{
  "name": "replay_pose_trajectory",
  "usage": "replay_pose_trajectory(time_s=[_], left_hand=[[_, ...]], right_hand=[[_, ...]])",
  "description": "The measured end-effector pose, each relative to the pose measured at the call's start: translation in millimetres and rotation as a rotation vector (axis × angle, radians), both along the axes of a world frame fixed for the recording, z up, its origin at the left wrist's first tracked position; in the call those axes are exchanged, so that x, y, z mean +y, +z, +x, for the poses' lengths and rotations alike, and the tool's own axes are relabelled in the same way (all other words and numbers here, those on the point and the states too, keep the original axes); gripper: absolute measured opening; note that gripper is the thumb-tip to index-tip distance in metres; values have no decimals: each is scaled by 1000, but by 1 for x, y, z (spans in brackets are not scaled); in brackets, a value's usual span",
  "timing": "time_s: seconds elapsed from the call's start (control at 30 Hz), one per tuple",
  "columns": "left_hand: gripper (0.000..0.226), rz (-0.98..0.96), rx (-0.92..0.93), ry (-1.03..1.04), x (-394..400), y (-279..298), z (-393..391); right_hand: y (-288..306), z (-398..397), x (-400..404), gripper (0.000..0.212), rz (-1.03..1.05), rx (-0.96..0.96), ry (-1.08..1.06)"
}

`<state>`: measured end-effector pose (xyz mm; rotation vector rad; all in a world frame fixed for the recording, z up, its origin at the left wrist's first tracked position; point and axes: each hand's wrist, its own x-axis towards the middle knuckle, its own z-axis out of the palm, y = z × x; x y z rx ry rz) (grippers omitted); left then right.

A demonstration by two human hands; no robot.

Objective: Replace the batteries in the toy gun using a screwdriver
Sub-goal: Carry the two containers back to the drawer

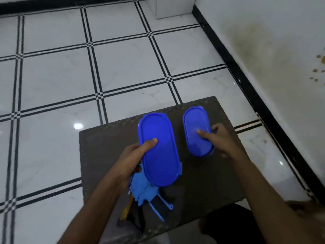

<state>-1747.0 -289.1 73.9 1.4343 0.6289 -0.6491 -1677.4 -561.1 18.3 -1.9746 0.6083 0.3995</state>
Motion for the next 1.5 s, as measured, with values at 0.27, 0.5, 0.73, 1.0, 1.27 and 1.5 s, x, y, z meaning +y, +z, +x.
replay_pose_trajectory(time_s=[0.27,0.5,0.73,1.0,1.27,1.5], left_hand=[[43,-19,35,79,71,143,-59],[53,27,62,131,135,234,-85],[58,146,82,94,176,281,-123],[55,58,72,120,223,295,-144],[54,0,5,30,345,306,-129],[51,-47,59,49,447,308,-119]], right_hand=[[160,-102,61,45,384,72,-147],[262,-146,117,36,533,4,-94],[300,-147,151,59,606,-48,22],[324,-158,224,58,652,-49,12],[343,-175,350,51,618,-147,-52],[360,-171,448,46,586,-141,3]])
